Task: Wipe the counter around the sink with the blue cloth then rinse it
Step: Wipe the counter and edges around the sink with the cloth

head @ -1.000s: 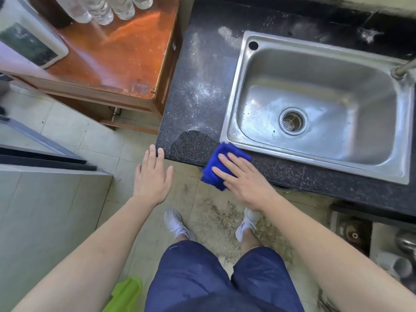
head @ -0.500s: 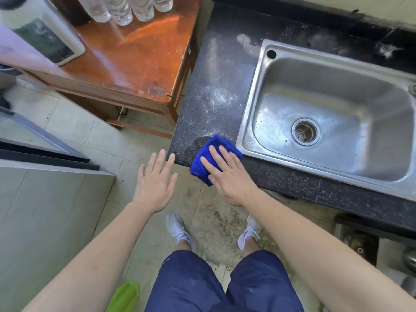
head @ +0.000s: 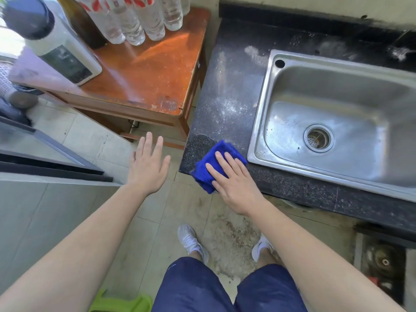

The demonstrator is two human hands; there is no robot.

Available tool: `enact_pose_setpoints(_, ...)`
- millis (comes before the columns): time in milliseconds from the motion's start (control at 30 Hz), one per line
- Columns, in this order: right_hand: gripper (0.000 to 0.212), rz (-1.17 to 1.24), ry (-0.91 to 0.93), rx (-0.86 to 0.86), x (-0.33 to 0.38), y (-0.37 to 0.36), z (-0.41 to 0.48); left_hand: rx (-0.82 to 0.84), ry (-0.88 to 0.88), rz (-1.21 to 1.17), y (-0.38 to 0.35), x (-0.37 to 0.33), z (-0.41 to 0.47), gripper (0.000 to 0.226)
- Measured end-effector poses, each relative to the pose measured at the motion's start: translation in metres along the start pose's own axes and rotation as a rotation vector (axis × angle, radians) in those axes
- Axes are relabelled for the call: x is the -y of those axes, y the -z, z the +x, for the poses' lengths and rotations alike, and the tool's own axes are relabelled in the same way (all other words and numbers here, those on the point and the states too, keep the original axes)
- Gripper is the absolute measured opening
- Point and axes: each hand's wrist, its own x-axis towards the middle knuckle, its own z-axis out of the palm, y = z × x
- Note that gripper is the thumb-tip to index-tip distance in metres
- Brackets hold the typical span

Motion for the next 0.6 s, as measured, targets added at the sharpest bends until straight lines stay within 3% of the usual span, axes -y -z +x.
enact_pose_setpoints(167,0.053,-0.022,-0.124,0.002,-0.013,-0.013,-0.041,0.002,-0.059,-0.003,0.015,-0.006,0.044,0.062)
enact_pose_setpoints(267,0.055,-0.012,-0.181,0.007,0.005,-0.011,-0.016,-0.006,-0.082,-0.004,0.023,-0.007,0.063,0.062)
enact_pose_setpoints(433,0.063,0.037,-0.127,0.05,0.018,0.009,0.039,-0.002,-0.111,0.001,0.03,0.0,0.082,0.061)
enact_pose_setpoints(600,0.057,0.047,-0.196,0.042,0.024,0.037,0.104,0.07,-0.126,0.019,0.028,0.01,0.093,0.059)
